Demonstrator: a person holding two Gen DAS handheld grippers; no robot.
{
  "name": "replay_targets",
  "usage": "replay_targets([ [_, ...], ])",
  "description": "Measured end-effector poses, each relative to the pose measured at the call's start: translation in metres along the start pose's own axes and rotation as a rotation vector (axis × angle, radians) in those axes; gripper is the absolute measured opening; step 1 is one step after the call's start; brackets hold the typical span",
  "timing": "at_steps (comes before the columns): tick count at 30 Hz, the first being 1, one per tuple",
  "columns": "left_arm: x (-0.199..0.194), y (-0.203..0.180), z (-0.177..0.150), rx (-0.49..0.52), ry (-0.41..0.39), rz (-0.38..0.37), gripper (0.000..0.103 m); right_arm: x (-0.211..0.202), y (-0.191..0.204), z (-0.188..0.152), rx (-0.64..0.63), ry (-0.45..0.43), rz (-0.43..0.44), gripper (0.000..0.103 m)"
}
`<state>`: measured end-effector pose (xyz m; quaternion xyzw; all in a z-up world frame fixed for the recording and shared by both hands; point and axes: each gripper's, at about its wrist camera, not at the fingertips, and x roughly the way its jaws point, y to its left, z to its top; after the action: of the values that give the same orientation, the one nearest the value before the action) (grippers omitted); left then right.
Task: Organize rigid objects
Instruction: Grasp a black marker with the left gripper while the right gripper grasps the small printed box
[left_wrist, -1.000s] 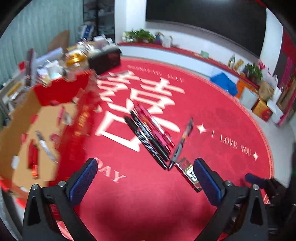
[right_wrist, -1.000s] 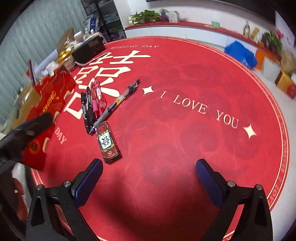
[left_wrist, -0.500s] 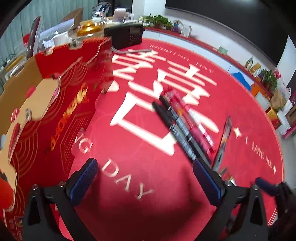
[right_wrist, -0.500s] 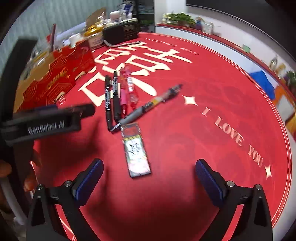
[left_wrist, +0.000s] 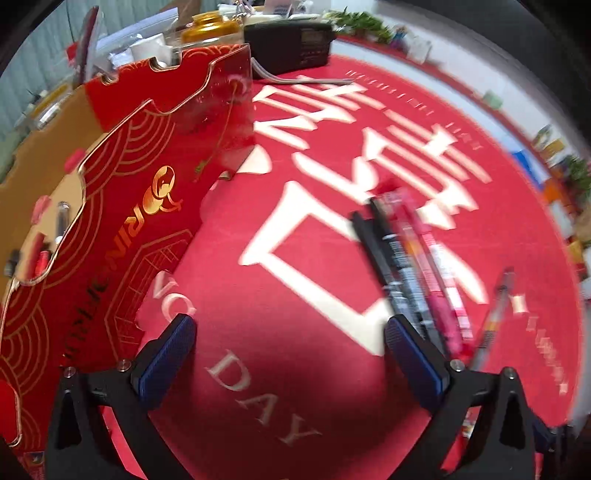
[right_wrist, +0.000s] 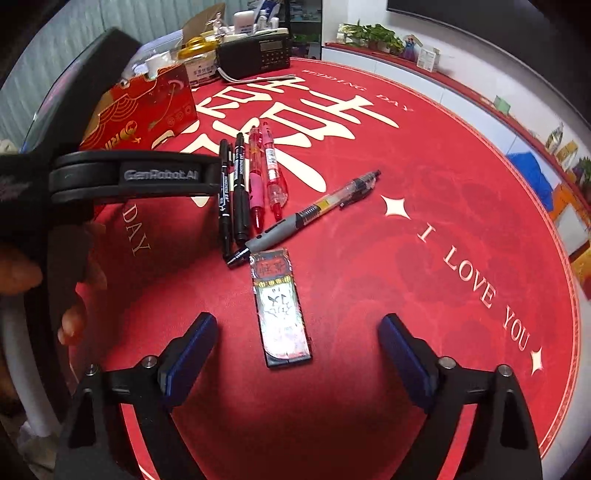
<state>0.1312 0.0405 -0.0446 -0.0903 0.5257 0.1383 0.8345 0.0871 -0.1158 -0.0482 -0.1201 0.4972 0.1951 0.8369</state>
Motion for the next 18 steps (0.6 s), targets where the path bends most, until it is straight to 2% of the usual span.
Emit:
replay_targets([
  [2, -0.001, 0.000, 0.000, -0.014, -0.002, 0.002, 0.103, 0.003, 0.003, 0.002, -0.032, 0.016, -0.009, 0.079],
  [6, -0.001, -0.005, 0.001, -0.046, 0.013, 0.003, 0.103, 0.001, 0.001, 0.004, -0.035, 0.023, -0.006, 0.077],
  [11, -0.012, 0.003, -0.003, -0.144, -0.019, -0.106, 0.103, 0.000, -0.007, 0.000, -0.019, 0.030, 0.008, 0.077],
  [14, -0.004, -0.006, 0.000, -0.096, 0.003, -0.064, 0.103, 0.002, -0.009, 0.000, -0.004, 0.037, 0.020, 0.077],
  [18, -0.002, -0.007, 0.002, -0.104, -0.002, -0.052, 0.103, 0.002, -0.009, 0.000, -0.008, 0.040, 0.019, 0.077],
])
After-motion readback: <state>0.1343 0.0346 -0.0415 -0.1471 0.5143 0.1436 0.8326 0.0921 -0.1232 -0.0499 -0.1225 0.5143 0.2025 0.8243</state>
